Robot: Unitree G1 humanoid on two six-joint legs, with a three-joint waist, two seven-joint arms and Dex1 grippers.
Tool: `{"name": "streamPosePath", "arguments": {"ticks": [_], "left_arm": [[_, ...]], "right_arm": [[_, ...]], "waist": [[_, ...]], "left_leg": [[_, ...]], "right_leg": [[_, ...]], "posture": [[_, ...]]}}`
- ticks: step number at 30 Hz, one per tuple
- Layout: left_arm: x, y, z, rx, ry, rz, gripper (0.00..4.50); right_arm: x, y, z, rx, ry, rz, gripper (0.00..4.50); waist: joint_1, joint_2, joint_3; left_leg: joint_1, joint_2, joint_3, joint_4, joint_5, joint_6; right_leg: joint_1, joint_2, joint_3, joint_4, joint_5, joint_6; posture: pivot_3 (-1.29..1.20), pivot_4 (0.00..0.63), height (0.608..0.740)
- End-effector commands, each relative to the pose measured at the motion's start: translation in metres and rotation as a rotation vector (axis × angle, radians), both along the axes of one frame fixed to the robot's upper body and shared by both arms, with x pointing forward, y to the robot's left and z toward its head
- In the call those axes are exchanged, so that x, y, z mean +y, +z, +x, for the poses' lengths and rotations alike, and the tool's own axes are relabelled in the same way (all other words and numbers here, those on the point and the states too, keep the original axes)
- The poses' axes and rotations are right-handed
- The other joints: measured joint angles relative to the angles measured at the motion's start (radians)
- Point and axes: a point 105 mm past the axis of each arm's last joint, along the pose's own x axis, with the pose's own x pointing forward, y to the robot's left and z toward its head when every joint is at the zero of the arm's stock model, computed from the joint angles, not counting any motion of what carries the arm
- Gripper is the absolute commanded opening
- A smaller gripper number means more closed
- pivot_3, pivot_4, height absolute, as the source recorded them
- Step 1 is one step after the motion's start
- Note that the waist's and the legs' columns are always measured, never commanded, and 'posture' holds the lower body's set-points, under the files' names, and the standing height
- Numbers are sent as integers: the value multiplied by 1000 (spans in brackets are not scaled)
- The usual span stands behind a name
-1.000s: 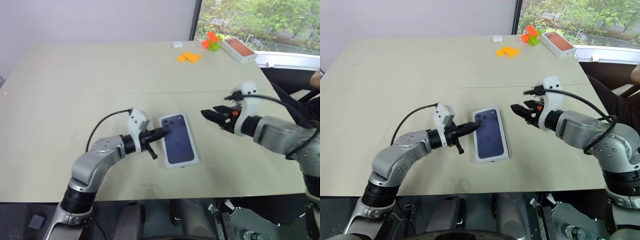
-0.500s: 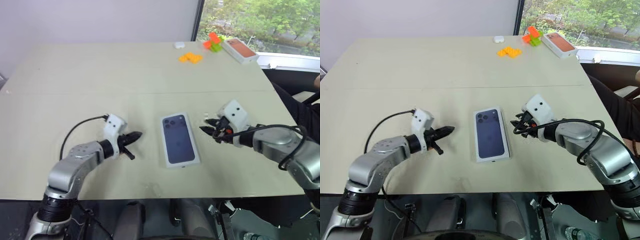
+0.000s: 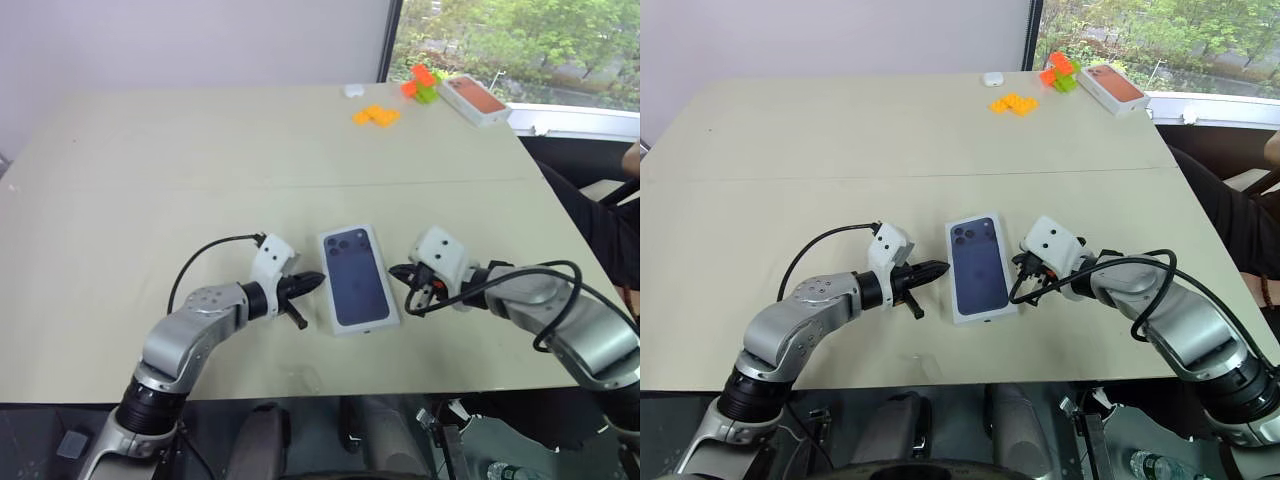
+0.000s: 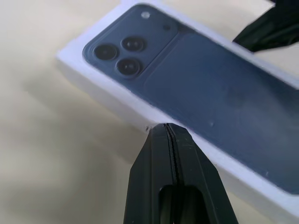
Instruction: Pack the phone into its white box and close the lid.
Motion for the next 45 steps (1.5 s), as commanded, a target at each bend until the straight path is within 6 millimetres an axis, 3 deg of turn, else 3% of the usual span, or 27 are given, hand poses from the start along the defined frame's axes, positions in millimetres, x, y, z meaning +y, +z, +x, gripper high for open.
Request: {"name": "streamPosePath", "arguments": {"ticks": [1,11,14,21,24,31,40,45], "left_arm": [[-8,7,-1,-22,-32,-23,0],[-10,13,-2,-27,-27,-72,0],[1,16,0,-33,12,-76,0],[29,0,1,-43,85,109,0],[25,-6,4,-42,77,122,0],[-3,-5,5,-37,16,51,0],[-13,12,3,-38,-3,-64,0],[-14,12,3,-36,-11,-61,0]], "right_arm": [[8,9,-2,-51,33,1,25],[4,4,0,-52,26,-18,25],[3,4,0,-58,22,-21,25],[2,1,-2,-68,10,-25,25],[4,1,-1,-70,13,-20,25],[5,1,-1,-80,17,-25,25],[5,3,0,-91,17,-29,25],[4,3,0,-91,13,-34,25]], "waist": [[0,0,0],[-1,0,0],[-1,0,0],[-2,-1,0],[-2,-1,0],[-5,-1,0],[-3,-1,0],[-3,-1,0]], "left_leg": [[0,0,0,0,0,0],[1,0,0,0,0,0],[1,0,0,0,0,0],[7,0,4,0,0,0],[16,0,9,0,0,0],[16,0,11,0,0,0],[16,0,11,0,0,0],[15,0,11,0,0,0]], "right_leg": [[0,0,0,0,0,0],[0,0,2,1,0,0],[0,0,2,2,0,0],[0,1,5,8,0,0],[10,1,6,7,-3,1],[13,1,9,5,-3,2],[13,2,9,5,-3,3],[13,2,9,5,-3,3]], "posture": [[0,150,740],[0,150,740],[0,150,740],[0,150,740],[0,150,740],[0,150,740],[0,150,740],[0,150,740]]}}
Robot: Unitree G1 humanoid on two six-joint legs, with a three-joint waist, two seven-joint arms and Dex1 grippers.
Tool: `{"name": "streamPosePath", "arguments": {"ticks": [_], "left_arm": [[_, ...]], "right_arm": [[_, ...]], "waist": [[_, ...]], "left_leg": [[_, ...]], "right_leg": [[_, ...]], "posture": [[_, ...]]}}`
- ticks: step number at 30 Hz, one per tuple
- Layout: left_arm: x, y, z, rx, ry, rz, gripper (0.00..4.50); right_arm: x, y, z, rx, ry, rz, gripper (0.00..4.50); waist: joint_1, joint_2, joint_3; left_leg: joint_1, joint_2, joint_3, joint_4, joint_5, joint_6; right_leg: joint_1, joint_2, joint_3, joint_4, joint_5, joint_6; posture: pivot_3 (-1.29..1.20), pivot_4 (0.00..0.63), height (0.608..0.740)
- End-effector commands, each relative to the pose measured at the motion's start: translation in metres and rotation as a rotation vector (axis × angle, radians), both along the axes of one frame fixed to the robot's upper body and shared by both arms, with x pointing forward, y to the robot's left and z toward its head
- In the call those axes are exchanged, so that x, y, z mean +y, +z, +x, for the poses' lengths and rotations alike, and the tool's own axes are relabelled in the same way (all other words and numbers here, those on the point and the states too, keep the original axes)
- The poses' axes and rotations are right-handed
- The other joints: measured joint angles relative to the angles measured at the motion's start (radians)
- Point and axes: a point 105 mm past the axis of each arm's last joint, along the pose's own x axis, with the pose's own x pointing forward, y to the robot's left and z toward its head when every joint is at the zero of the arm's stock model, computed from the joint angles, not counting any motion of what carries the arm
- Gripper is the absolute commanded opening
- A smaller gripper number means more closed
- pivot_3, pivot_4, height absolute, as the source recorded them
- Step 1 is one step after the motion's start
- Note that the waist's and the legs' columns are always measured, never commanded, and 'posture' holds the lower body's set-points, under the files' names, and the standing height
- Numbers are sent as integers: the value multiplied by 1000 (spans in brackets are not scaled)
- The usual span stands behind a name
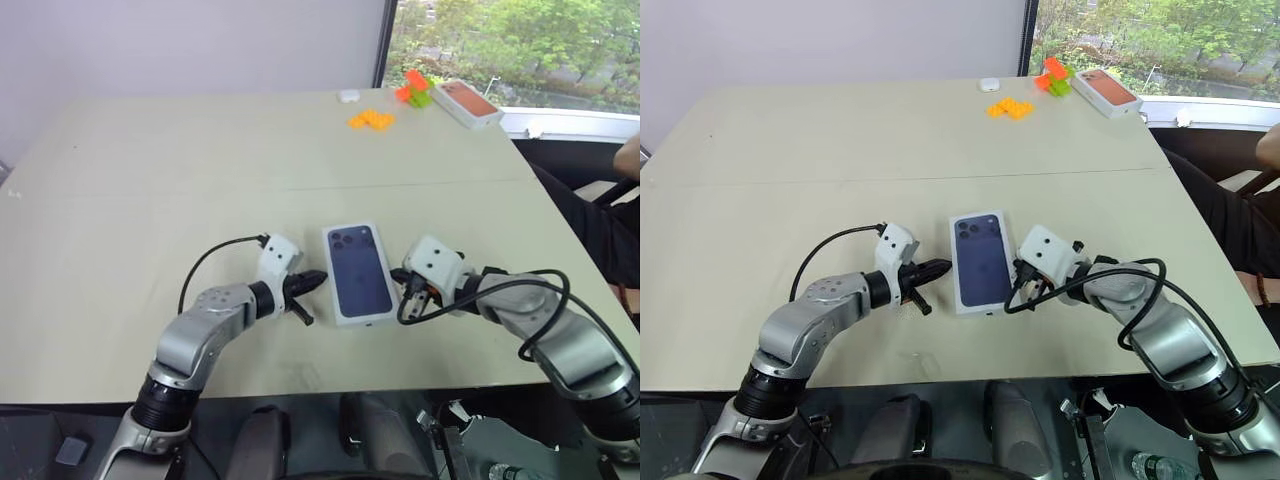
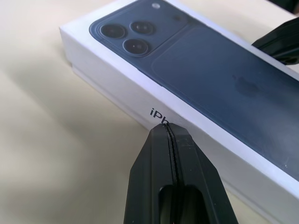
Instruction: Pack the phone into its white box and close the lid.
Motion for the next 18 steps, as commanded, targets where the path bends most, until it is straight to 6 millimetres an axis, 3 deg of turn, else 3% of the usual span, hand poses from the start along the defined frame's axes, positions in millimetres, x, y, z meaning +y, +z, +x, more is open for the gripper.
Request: {"name": "streamPosePath", "arguments": {"ticks": [1,18], "left_arm": [[-11,17,-6,-61,-64,-31,0],[-13,9,-12,-58,-106,24,0]], "right_arm": [[6,14,-1,-55,31,18,25],[4,7,-4,-47,34,-13,25]], "waist": [[0,0,0],[0,0,0]], "left_leg": [[0,0,0,0,0,0],[0,0,0,0,0,0]], "right_leg": [[0,0,0,0,0,0],[0,0,0,-1,0,0]], "posture": [[0,150,740],[0,150,740]]}}
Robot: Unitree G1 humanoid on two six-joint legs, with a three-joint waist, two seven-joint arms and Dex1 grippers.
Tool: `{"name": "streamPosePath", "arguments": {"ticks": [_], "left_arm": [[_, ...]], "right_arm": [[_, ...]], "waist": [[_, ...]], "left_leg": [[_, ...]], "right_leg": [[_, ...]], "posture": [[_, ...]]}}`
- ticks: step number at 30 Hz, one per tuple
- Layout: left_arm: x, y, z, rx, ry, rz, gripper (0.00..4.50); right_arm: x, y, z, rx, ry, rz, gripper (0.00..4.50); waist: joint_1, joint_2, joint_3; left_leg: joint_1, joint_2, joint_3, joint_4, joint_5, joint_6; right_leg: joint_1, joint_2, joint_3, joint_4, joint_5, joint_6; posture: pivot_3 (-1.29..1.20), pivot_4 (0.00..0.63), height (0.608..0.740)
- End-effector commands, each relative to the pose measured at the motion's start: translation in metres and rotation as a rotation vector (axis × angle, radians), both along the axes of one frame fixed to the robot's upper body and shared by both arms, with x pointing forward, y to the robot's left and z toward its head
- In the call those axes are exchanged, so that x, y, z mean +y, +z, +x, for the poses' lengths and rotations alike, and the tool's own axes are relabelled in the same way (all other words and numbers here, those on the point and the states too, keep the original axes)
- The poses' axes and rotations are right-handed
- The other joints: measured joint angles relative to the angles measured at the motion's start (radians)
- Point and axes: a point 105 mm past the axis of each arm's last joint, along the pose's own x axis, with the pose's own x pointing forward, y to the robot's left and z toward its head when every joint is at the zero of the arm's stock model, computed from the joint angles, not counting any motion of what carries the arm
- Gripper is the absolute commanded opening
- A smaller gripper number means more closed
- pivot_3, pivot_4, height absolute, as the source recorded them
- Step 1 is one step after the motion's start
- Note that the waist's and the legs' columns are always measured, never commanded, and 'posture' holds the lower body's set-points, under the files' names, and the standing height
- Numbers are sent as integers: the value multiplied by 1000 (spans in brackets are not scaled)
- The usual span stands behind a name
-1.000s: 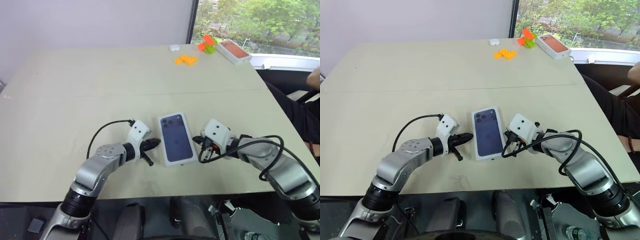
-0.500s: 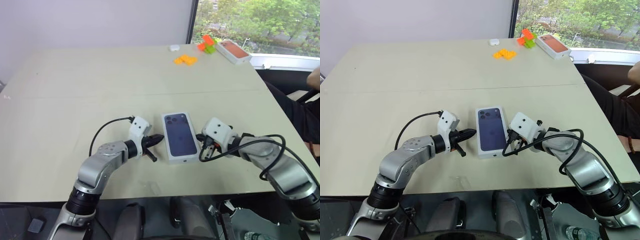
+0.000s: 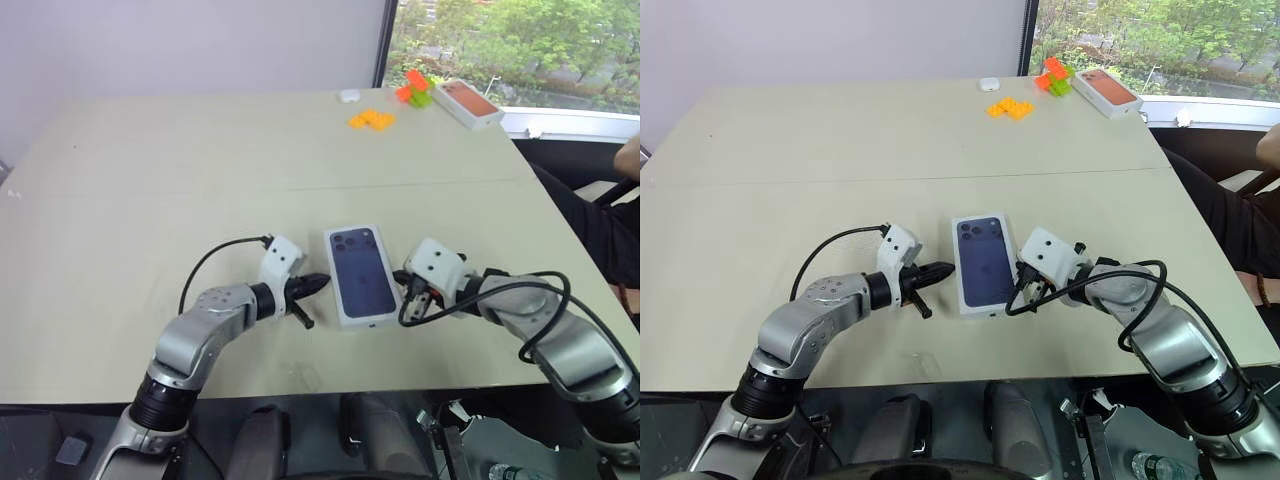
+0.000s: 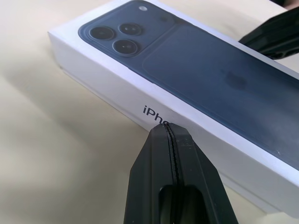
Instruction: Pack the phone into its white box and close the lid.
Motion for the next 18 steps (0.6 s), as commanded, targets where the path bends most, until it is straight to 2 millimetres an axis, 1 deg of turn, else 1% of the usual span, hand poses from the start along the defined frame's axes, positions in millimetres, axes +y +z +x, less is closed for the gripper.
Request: {"name": "streamPosePath", "arguments": {"ticks": [1,4,7,9,12,13,14,15,16,18], "left_arm": [[-10,14,-5,-59,-52,-21,0],[-5,23,-2,-61,-26,-69,0],[4,40,5,-75,2,-151,0],[8,51,14,-103,40,-189,0],[4,72,28,-137,66,-248,0],[3,75,30,-145,65,-254,0],[0,77,33,-150,63,-250,0],[-3,76,37,-164,63,-219,0],[-6,71,42,-171,70,-174,0],[-13,58,54,-185,78,-65,0]], "right_arm": [[7,12,-3,-55,40,7,25],[-1,21,-1,-90,27,-2,25],[-13,32,-1,-120,12,-4,25],[-20,38,-2,-121,9,4,25],[-31,45,-5,-111,-5,42,25],[-33,46,-5,-108,-8,52,25],[-32,47,-8,-93,6,71,25],[-26,47,-14,-69,39,97,25],[-20,45,-22,-39,77,117,25],[-2,36,-44,31,189,129,25]], "waist": [[0,0,0],[0,0,0],[0,0,0],[1,0,0],[4,-1,0],[3,-1,0],[1,-1,0],[0,-1,0],[0,-1,0],[2,-1,0]], "left_leg": [[0,0,0,0,0,0],[0,0,0,0,0,0],[0,0,0,0,0,0],[0,0,0,0,0,0],[0,0,-1,0,0,0],[0,0,-1,0,0,0],[-1,-1,0,0,0,0],[-1,0,0,0,0,0],[-1,0,0,0,0,0],[-1,0,0,-1,0,0]], "right_leg": [[0,0,0,0,0,0],[0,0,0,0,0,0],[0,0,0,0,0,0],[0,0,0,0,0,0],[0,0,-1,0,0,0],[1,0,-1,0,0,0],[1,0,0,-1,0,0],[1,0,0,-1,0,0],[1,0,0,-1,0,0],[1,1,0,-1,0,1]], "posture": [[0,150,740],[0,150,740],[0,150,740],[0,150,740],[0,150,740],[0,150,740],[0,150,740],[0,150,740],[0,150,740],[0,150,740]]}}
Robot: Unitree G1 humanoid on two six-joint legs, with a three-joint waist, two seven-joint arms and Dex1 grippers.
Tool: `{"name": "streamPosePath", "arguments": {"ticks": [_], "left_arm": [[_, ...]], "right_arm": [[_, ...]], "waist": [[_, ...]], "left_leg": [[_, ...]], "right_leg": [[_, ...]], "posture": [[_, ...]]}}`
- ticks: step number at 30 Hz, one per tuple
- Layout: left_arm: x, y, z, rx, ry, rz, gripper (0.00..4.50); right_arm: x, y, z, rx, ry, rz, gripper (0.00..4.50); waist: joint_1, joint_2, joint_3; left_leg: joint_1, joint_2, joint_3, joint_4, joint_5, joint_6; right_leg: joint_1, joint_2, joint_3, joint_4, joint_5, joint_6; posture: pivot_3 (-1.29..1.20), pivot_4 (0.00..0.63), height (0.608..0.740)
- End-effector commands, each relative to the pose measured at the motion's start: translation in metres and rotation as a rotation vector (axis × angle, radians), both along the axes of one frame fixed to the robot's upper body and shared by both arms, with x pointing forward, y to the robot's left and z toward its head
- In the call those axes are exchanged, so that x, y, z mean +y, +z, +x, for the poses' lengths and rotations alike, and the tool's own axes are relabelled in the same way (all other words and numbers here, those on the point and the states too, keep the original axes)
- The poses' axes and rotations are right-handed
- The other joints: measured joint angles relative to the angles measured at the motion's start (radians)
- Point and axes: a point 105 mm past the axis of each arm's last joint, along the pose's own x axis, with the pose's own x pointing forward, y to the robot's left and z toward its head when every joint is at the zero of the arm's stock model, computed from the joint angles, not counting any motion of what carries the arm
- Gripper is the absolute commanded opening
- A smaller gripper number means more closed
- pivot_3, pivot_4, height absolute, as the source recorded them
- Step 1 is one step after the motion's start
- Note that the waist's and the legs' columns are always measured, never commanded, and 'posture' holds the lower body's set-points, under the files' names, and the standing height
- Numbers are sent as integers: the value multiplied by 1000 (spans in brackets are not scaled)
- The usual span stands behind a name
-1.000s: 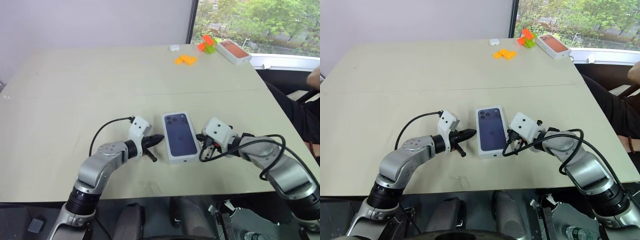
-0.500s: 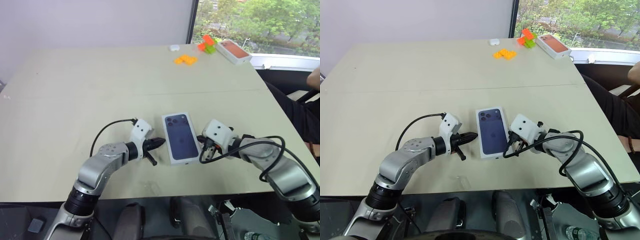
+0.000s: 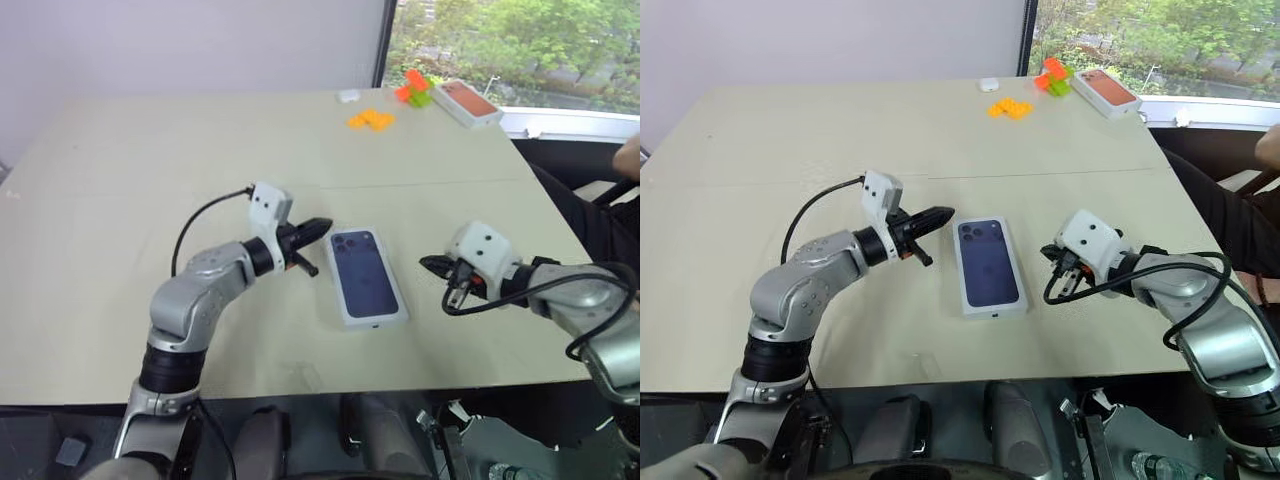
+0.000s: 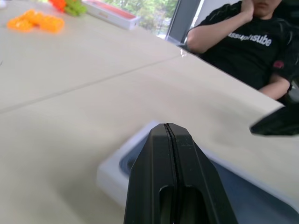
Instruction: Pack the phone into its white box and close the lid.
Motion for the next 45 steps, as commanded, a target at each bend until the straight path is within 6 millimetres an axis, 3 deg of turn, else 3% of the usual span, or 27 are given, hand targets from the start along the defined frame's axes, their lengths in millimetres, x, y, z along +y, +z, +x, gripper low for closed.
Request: {"name": "streamPosePath", "arguments": {"ticks": [1,5,10,16,17,18,20,23,27,34,38,45], "left_arm": [[-9,-16,14,-34,23,143,0],[-18,-41,18,30,-11,250,0],[-16,-58,14,110,-23,303,0],[-8,-76,11,152,-8,371,0],[-8,-71,12,132,0,343,0],[-7,-51,16,84,32,220,0],[11,-8,26,-17,143,-11,0],[49,9,26,-54,254,-101,0],[119,-8,8,-89,395,36,0],[209,-30,-22,-30,560,114,0],[227,-36,-37,-6,594,141,0],[239,-38,-36,1,632,155,0]], "right_arm": [[32,1,-34,44,199,28,25],[42,-29,-36,112,162,-22,25],[37,-54,-30,184,74,-67,25],[35,-55,-30,185,69,-91,25],[38,-49,-28,144,81,-75,25],[40,-34,-21,60,73,-30,25],[32,-7,-1,-76,-16,54,25],[13,9,20,-180,-158,97,25],[-24,13,34,-251,-312,123,25],[-35,7,36,-163,-319,258,25],[-37,5,35,-137,-287,287,25],[-24,-3,32,-115,-242,300,25]], "waist": [[3,0,0],[-2,0,0],[-1,-2,-2],[-1,-7,-7],[-1,-7,-7],[-2,-7,-7],[-5,-8,-6],[-4,-8,-5],[-4,-5,-7],[5,-5,-6],[1,-5,-6],[1,-5,-6]], "left_leg": [[0,0,-1,0,0,0],[0,1,0,0,0,0],[1,1,0,0,0,0],[6,2,-1,0,0,0],[8,2,-1,0,0,0],[11,2,-1,-1,0,0],[15,3,-1,-1,0,0],[8,4,-1,-1,0,0],[1,4,1,-4,0,0],[-1,4,1,-2,0,0],[1,4,1,-1,0,0],[1,4,2,-1,0,0]], "right_leg": [[0,0,0,0,0,0],[0,1,0,0,0,0],[1,1,0,0,-2,-3],[7,2,0,0,-3,-4],[9,2,-1,-1,-3,-4],[11,2,-1,-2,-3,-4],[12,2,-1,-5,-3,-4],[5,2,1,-4,1,1],[1,3,2,-4,2,1],[-4,-1,1,-6,3,-4],[-1,-3,2,-8,0,-2],[-2,-2,1,-9,0,-1]], "posture": [[0,150,740],[0,150,740],[0,150,740],[0,150,740],[0,150,740],[0,150,740],[0,150,740],[0,150,740],[0,150,740],[0,150,740],[0,150,740],[0,150,740]]}}
